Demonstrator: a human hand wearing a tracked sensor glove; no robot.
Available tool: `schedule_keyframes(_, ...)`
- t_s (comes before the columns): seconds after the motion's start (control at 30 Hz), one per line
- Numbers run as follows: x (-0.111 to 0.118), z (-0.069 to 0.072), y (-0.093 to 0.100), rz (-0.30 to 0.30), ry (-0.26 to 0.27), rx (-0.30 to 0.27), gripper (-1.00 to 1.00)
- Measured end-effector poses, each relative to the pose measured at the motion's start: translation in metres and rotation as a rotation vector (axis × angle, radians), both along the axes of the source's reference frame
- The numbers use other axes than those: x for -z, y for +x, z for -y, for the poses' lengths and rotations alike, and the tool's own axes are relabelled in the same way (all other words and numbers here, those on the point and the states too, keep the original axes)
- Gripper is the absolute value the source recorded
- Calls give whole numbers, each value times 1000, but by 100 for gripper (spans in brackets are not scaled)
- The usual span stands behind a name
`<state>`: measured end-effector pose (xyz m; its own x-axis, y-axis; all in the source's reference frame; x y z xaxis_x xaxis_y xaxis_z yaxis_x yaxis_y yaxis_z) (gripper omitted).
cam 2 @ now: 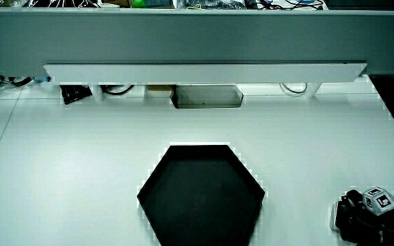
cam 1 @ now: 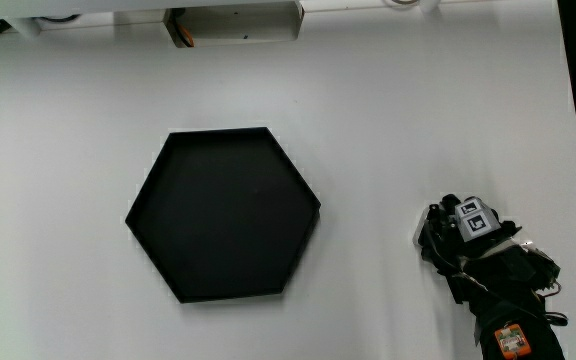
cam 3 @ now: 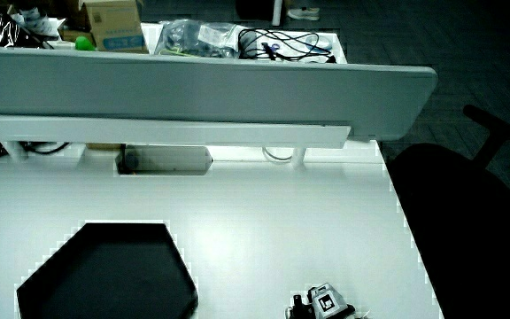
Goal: Pick speaker from desk
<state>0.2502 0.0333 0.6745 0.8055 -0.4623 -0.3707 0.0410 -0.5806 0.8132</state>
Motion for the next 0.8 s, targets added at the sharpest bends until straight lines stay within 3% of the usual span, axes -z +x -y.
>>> schedule_keyframes(0.13,-3,-1,2,-15,-3,-4,100)
schedule_keyframes(0.3,-5,-3,5,-1,8,-30,100)
schedule_keyframes(0.4,0,-5,4,14,51,-27,100)
schedule_keyframes(0.47,-4,-7,8,17,28,-41,100)
schedule_keyframes(0.63,13,-3,0,75,107,-36,100)
schedule_keyframes(0.8,44,8,-26,157,243,18,100)
